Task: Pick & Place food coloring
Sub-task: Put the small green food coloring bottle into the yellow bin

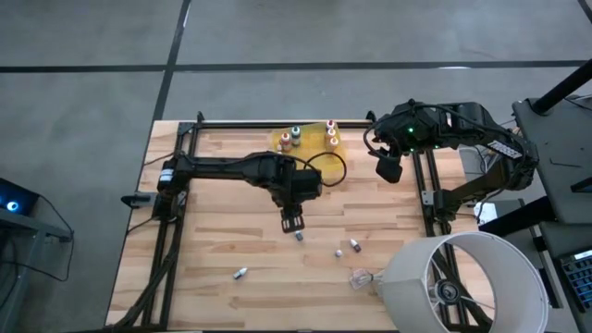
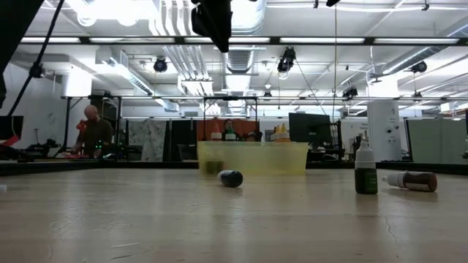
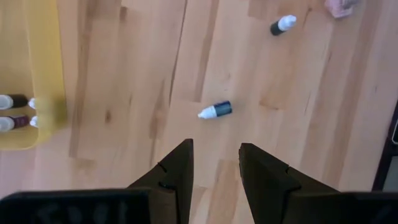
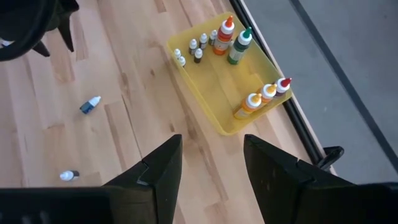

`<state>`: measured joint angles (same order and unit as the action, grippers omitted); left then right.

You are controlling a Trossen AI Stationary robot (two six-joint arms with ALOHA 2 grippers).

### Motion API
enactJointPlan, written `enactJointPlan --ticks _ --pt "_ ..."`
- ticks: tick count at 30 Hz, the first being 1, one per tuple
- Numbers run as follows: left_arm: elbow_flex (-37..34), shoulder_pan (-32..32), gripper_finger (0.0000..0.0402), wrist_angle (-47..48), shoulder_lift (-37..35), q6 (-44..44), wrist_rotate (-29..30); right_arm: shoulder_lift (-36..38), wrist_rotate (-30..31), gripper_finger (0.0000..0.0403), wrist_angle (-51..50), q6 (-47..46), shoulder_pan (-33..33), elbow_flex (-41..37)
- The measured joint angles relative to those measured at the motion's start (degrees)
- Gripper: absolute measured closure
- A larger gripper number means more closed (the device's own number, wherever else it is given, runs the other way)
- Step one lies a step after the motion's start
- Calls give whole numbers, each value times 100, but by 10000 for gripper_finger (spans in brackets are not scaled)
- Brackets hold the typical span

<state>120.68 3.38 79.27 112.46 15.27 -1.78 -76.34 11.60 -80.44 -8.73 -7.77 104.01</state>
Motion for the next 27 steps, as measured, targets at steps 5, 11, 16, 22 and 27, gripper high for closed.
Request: enactJointPlan --ticks 5,11,16,22,27 --pt "-2 35 300 -319 0 -309 -31 0 -9 239 0 -10 0 0" --pt "-2 149 300 -837 0 -823 -66 0 -169 239 -4 -224 0 0" --pt "-10 105 300 -799 -84 -960 50 -26 -872 239 11 -202 7 2" --pt "-131 110 306 -1167 -627 -1100 405 -218 -1188 239 152 -315 141 0" --pt "-1000 -11 311 -1660 -1386 -1052 624 -478 -1207 239 491 -328 318 0"
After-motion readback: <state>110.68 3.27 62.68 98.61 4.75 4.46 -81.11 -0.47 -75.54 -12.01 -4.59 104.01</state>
